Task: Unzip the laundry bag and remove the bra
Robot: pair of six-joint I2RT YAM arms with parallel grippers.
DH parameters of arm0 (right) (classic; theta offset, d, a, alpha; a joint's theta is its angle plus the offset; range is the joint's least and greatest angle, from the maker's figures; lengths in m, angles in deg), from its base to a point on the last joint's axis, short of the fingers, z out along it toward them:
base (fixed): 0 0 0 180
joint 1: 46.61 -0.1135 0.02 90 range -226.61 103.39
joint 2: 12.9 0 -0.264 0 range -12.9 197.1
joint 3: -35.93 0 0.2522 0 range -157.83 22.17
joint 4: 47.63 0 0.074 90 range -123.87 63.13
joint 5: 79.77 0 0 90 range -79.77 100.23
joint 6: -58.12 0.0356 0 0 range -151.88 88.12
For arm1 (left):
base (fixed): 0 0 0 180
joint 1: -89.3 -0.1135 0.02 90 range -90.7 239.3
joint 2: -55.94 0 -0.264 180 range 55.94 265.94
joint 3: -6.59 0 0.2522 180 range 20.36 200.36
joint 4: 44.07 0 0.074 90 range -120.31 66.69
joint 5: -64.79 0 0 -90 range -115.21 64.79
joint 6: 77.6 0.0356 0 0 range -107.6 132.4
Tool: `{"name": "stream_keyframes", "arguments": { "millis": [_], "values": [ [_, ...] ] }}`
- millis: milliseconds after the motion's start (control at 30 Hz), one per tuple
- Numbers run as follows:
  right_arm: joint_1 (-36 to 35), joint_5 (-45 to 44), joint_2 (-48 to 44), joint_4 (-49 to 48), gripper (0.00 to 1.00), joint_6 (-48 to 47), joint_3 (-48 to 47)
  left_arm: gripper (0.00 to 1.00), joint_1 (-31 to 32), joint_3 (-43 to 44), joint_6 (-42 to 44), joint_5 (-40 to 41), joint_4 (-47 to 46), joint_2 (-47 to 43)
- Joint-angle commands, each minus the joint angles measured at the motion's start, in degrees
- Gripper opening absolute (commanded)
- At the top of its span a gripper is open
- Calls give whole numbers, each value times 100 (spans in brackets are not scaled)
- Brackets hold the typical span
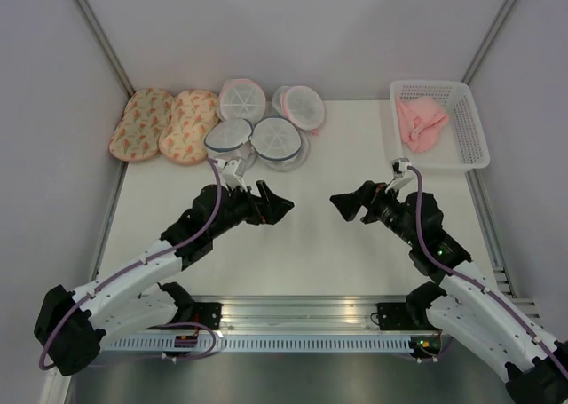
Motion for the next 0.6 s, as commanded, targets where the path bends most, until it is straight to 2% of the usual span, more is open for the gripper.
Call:
{"name": "stream_keyframes", "arguments": {
  "millis": [0, 100, 167, 233, 333, 367, 567],
  "values": [
    [-15, -103, 120, 139, 98, 16, -300, 100, -23, 109, -70, 690, 141, 80],
    [-15, 20, 208, 175, 98, 33, -344, 100, -172, 293, -114, 1472, 185, 553],
    [-15, 134, 209, 96, 98, 68, -292, 100, -645, 512, -280, 1545, 229, 1323],
    [-15, 187, 112, 34, 98, 77, -230, 99, -1058, 873, -395, 1545, 107, 1923],
    [-24, 266, -116, -168, 98, 147, -63, 100, -1340, 1286, -395, 1528, -639, 3022],
    [-15, 284, -178, -185, 98, 165, -2, 100, -1394, 1426, -395, 1484, -954, 3555],
    [-15, 161, -512, 190, 98, 78, 78, 100, -1605, 2805, -588, 958, -1651, 5018]
  ]
}}
